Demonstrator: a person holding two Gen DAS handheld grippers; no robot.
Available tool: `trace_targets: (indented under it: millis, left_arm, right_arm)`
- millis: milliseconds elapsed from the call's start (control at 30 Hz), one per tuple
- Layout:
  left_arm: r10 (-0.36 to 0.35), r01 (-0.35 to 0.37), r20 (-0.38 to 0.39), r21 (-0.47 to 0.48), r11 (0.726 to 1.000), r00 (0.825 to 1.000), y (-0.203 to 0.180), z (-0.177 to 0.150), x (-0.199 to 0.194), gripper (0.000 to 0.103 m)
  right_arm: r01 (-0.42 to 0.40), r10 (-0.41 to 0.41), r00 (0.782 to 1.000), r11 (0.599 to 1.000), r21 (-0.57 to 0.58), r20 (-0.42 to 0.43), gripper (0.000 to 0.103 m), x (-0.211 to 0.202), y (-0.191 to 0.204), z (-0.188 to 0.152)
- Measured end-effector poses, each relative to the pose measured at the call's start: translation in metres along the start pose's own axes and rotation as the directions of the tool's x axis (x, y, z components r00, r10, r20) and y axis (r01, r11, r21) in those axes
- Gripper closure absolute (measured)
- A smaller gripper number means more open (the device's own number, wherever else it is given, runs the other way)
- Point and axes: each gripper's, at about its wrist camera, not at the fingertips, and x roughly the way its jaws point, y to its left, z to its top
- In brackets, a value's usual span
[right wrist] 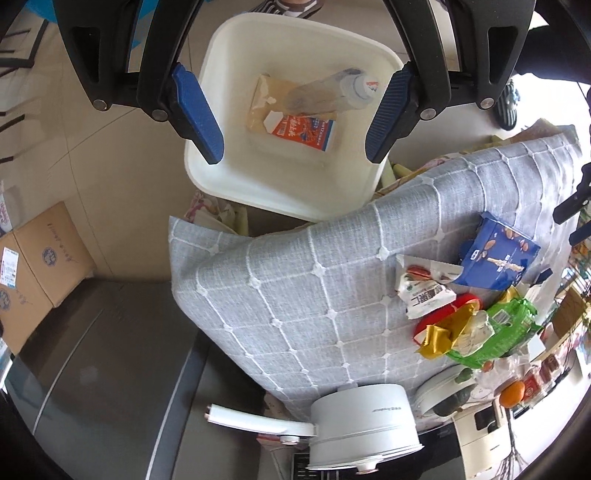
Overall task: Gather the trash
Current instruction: 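Grasp the white snack packet with the right tool while the left tool grasps the blue biscuit box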
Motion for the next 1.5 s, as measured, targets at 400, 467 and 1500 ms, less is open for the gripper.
trace_targets:
  millis: [400, 467, 1500]
  left_arm:
    - [0.052, -0.047, -0.046, 0.093, 0.995, 0.998, 0.021, -0.004, 0.017, 0.002]
    - [0.049, -0.044, -0.047, 0.100, 0.994, 0.998, 0.023, -0.003, 0.017, 0.002]
    - [-0.034, 0.226, -0.289, 0.661, 0.716, 0.957, -0.038, 0.083, 0.083, 0.002]
  right_arm:
    - [0.024, -0.011, 0.999, 0.957, -0.288, 0.048, 0.023, 0.040, 0.114, 0.045]
    - [0.050, -0.025, 0.997, 0.936, -0.349, 0.076, 0.024, 0.048, 0.131, 0.049]
    - [-0.127, 0.142, 0.982, 0.985, -0.119, 0.125, 0.091, -0.010, 0.040, 0.058]
